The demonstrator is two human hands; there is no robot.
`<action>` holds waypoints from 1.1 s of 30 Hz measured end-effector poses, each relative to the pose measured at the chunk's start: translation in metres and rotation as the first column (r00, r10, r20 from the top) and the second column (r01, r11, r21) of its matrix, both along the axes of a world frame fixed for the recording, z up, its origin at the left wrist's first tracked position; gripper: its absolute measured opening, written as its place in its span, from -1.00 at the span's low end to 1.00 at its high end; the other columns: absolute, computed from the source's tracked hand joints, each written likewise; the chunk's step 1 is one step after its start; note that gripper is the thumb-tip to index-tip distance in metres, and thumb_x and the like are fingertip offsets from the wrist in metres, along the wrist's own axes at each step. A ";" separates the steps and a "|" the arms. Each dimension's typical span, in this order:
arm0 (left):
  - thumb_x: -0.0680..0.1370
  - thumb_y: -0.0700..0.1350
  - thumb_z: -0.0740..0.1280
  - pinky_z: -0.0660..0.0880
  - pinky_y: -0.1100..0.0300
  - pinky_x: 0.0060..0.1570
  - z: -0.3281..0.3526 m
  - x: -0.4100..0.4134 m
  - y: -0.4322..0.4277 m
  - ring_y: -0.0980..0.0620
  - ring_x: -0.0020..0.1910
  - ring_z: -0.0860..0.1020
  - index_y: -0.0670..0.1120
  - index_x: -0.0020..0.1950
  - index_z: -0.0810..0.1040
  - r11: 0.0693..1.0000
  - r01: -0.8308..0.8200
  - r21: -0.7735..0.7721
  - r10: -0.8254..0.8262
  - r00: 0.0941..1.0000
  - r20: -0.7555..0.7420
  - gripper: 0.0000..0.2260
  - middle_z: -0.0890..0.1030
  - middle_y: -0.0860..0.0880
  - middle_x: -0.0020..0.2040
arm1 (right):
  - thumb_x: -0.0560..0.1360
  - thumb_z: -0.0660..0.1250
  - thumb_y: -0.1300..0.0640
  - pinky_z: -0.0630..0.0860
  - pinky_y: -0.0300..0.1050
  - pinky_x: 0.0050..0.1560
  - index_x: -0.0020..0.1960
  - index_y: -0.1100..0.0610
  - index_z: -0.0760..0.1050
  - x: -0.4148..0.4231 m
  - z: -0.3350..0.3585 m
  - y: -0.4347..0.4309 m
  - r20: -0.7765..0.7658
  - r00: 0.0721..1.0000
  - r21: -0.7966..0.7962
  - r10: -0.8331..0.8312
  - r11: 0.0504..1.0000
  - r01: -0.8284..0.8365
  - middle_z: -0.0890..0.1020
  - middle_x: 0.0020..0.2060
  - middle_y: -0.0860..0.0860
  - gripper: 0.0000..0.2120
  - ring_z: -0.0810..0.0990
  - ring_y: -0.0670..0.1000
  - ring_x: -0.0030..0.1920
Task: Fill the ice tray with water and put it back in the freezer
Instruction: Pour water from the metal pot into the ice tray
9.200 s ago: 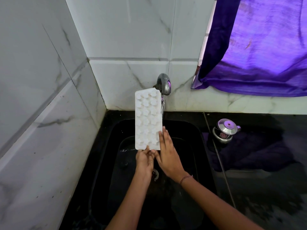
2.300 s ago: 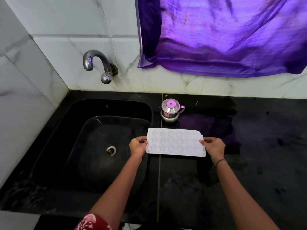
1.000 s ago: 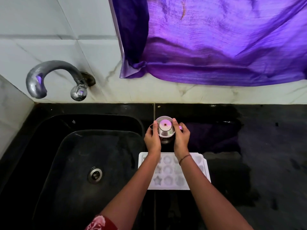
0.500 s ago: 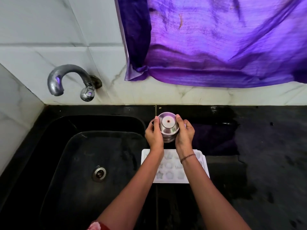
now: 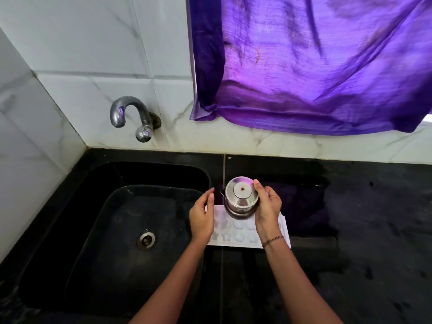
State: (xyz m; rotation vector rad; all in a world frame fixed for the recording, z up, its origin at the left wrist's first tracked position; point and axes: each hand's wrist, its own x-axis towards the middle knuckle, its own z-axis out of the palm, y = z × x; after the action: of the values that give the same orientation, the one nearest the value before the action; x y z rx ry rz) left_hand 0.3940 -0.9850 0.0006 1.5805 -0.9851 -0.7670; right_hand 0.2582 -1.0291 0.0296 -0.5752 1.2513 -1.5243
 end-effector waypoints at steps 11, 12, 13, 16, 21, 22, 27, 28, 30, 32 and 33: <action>0.47 0.33 -0.37 -0.04 0.20 0.50 -0.067 0.041 0.048 0.23 0.49 -0.09 0.04 0.52 0.10 0.924 0.230 0.307 -0.375 0.712 0.594 -0.27 0.10 0.11 0.52 | 0.38 0.49 0.18 0.26 -0.20 -0.37 -0.45 0.11 0.17 -0.002 0.006 0.014 -0.319 0.948 -0.005 0.021 1.000 -0.024 0.23 -0.50 -0.01 -0.51 0.20 -0.08 -0.43; 0.49 0.30 -0.36 -0.06 0.22 0.49 -0.068 0.041 0.048 0.23 0.50 -0.10 0.06 0.53 0.07 0.921 0.237 0.310 -0.383 0.704 0.599 -0.31 0.07 0.13 0.53 | 0.38 0.49 0.18 0.27 -0.20 -0.37 -0.45 0.11 0.18 -0.001 0.006 0.014 -0.339 0.940 -0.009 0.024 1.000 -0.029 0.23 -0.51 -0.01 -0.51 0.21 -0.08 -0.44; 0.52 0.26 -0.34 -0.09 0.24 0.49 -0.068 0.041 0.047 0.23 0.50 -0.11 0.08 0.53 0.04 0.916 0.247 0.315 -0.395 0.690 0.607 -0.37 0.05 0.14 0.53 | 0.37 0.50 0.17 0.27 -0.20 -0.38 -0.45 0.11 0.19 0.000 0.006 0.014 -0.359 0.933 -0.012 0.026 0.999 -0.032 0.24 -0.51 -0.01 -0.52 0.21 -0.09 -0.44; 0.52 0.24 -0.40 -0.11 0.23 0.49 -0.071 0.042 0.045 0.22 0.51 -0.13 0.09 0.53 0.01 0.908 0.269 0.320 -0.416 0.657 0.629 -0.37 0.02 0.17 0.52 | 0.37 0.50 0.16 0.27 -0.18 -0.38 -0.46 0.12 0.20 0.002 0.005 0.014 -0.425 0.905 -0.018 0.017 0.999 -0.027 0.25 -0.53 -0.02 -0.51 0.21 -0.08 -0.45; 0.48 0.22 -0.48 -0.07 0.18 0.51 -0.073 0.042 0.046 0.25 0.50 -0.15 0.05 0.51 -0.09 0.891 0.310 0.330 -0.453 0.617 0.644 -0.36 -0.01 0.16 0.52 | 0.37 0.50 0.14 0.28 -0.14 -0.35 -0.46 0.15 0.23 0.004 0.001 0.011 -0.517 0.856 -0.032 0.023 0.998 -0.046 0.28 -0.53 0.01 -0.54 0.24 -0.07 -0.44; 0.49 0.20 -0.46 -0.10 0.22 0.51 -0.073 0.042 0.047 0.26 0.50 -0.15 0.05 0.50 -0.11 0.890 0.313 0.330 -0.455 0.615 0.644 -0.38 -0.02 0.17 0.52 | 0.37 0.50 0.14 0.27 -0.14 -0.35 -0.46 0.16 0.23 0.005 0.000 0.011 -0.532 0.847 -0.037 0.021 0.998 -0.048 0.28 -0.53 0.01 -0.54 0.24 -0.06 -0.44; 0.57 0.10 -0.30 -0.15 0.29 0.48 -0.073 0.041 0.046 0.29 0.49 -0.17 0.05 0.51 -0.09 0.893 0.319 0.318 -0.450 0.620 0.643 -0.51 -0.02 0.20 0.51 | 0.37 0.50 0.13 0.24 -0.15 -0.39 -0.46 0.16 0.22 0.006 -0.002 0.009 -0.607 0.795 -0.069 0.010 0.995 -0.065 0.25 -0.54 0.00 -0.53 0.21 -0.05 -0.45; 0.57 0.08 -0.29 -0.14 0.28 0.48 -0.073 0.040 0.046 0.28 0.49 -0.16 0.05 0.51 -0.08 0.894 0.321 0.314 -0.448 0.621 0.642 -0.51 -0.01 0.20 0.51 | 0.37 0.50 0.13 0.23 -0.18 -0.40 -0.47 0.16 0.22 0.007 -0.002 0.009 -0.617 0.787 -0.075 0.009 0.995 -0.071 0.25 -0.55 -0.01 -0.52 0.21 -0.07 -0.45; 0.57 0.07 -0.28 -0.11 0.25 0.50 -0.075 0.040 0.044 0.27 0.50 -0.15 0.04 0.51 -0.07 0.894 0.321 0.311 -0.447 0.614 0.651 -0.50 -0.01 0.19 0.51 | 0.37 0.50 0.14 0.23 -0.27 -0.43 -0.48 0.13 0.21 0.008 -0.002 0.009 -0.628 0.778 -0.085 0.008 0.993 -0.079 0.25 -0.57 -0.05 -0.51 0.20 -0.14 -0.49; 0.58 0.06 -0.28 -0.13 0.26 0.49 -0.076 0.040 0.043 0.26 0.50 -0.15 0.03 0.52 -0.05 0.896 0.315 0.313 -0.444 0.602 0.664 -0.50 -0.01 0.18 0.51 | 0.37 0.50 0.17 0.22 -0.35 -0.45 -0.50 0.11 0.20 0.010 -0.001 0.009 -0.629 0.777 -0.099 0.004 0.991 -0.085 0.25 -0.58 -0.07 -0.50 0.22 -0.14 -0.53; 0.58 0.05 -0.27 -0.16 0.28 0.48 -0.075 0.040 0.043 0.25 0.50 -0.15 0.02 0.53 -0.05 0.897 0.310 0.315 -0.442 0.597 0.670 -0.50 -0.01 0.18 0.51 | 0.37 0.50 0.18 0.24 -0.36 -0.46 -0.50 0.11 0.21 0.010 -0.001 0.009 -0.630 0.777 -0.104 0.003 0.991 -0.088 0.25 -0.58 -0.07 -0.51 0.23 -0.14 -0.54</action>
State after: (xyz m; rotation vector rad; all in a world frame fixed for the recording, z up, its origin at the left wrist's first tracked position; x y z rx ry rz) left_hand 0.4339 -0.9419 -0.0747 1.8972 -1.9492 -0.4805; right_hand 0.2685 -1.0201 0.0285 -1.2721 1.6258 -1.4196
